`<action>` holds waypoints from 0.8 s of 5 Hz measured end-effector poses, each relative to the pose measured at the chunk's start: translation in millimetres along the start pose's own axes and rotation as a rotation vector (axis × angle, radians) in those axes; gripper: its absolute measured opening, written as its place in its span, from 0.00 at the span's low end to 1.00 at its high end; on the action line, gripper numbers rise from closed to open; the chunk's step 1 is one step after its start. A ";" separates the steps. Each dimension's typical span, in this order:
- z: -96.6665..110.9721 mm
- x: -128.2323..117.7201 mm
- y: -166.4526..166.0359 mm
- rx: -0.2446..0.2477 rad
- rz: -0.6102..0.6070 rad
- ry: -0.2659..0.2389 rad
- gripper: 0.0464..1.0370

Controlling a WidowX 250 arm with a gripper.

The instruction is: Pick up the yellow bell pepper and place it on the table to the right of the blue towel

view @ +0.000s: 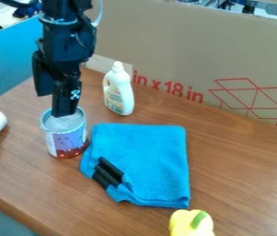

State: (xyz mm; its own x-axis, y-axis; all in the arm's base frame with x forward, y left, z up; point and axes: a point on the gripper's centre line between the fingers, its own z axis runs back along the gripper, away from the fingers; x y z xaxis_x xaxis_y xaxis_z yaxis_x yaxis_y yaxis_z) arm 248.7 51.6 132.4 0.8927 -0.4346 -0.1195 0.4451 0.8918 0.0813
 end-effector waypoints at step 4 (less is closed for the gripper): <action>17.3 37.3 -105.5 -0.060 -0.259 -0.105 0.97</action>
State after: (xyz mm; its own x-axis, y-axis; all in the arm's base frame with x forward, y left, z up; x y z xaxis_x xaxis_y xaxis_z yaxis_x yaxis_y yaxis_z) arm 236.2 -60.9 136.6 0.7535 -0.6569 -0.0251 0.6572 0.7537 0.0025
